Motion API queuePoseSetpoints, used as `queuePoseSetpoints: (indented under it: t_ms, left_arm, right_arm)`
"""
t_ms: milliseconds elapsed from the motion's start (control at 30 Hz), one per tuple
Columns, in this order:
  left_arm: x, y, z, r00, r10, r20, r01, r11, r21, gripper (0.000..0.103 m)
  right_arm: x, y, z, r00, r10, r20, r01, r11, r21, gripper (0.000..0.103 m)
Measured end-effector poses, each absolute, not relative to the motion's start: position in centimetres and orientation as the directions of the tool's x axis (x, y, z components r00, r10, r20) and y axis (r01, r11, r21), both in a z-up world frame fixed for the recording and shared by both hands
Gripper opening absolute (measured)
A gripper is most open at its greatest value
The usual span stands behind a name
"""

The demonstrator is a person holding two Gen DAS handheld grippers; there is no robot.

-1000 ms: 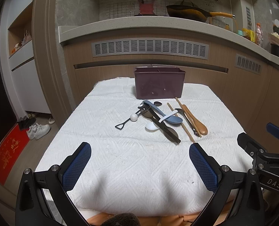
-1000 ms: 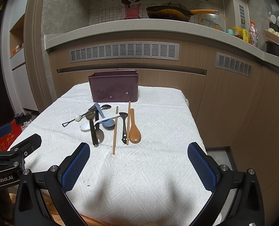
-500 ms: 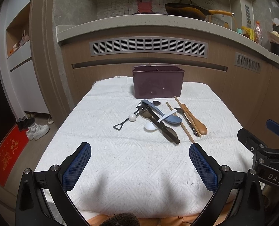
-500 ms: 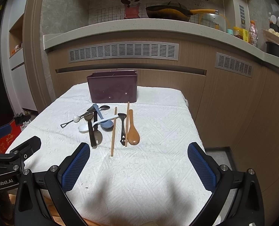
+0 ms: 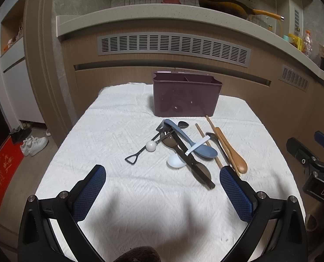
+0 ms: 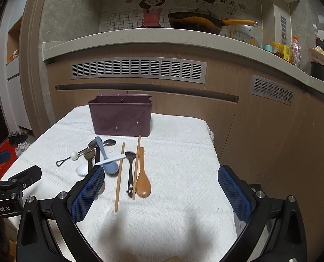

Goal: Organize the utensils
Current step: 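Grasp the blue plastic spoon with the left tool while the right tool grasps a wooden chopstick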

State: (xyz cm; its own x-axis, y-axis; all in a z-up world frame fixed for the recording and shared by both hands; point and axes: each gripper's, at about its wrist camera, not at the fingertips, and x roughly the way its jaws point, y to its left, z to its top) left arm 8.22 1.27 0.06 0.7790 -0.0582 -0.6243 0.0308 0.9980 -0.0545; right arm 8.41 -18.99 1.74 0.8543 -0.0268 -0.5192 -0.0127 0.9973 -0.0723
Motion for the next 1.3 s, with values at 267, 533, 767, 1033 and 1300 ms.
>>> queuePoseSetpoints:
  t_ms: [267, 533, 767, 1033, 1300]
  left_arm:
    - [13.3, 1.2, -0.7, 0.785, -0.030, -0.618, 0.076, 0.996, 0.049, 0.103]
    - [19.3, 0.8, -3.2, 0.686, -0.160, -0.710, 0.240, 0.971, 0.013, 0.103]
    - [24.1, -0.9, -5.1, 0.593, -0.189, -0.783, 0.248, 0.968, -0.046, 0.103]
    - [28.9, -2.5, -7.0, 0.534, -0.167, -0.829, 0.191, 0.979, -0.074, 0.091]
    - [30.9, -2.6, -9.1, 0.505, -0.130, -0.853, 0.113, 0.990, -0.084, 0.060]
  right_arm:
    - [13.9, -19.1, 1.3, 0.838, -0.037, -0.544, -0.016, 0.996, -0.092, 0.103]
    - [19.7, -18.4, -1.0, 0.780, 0.016, -0.625, -0.086, 0.993, -0.082, 0.103]
    - [22.6, -18.5, -3.0, 0.748, -0.003, -0.664, -0.115, 0.984, -0.134, 0.075]
    - [24.1, -20.3, -4.9, 0.695, 0.014, -0.719, -0.122, 0.988, -0.099, 0.057]
    - [24.0, -21.1, -5.8, 0.679, 0.056, -0.732, -0.132, 0.990, -0.047, 0.057]
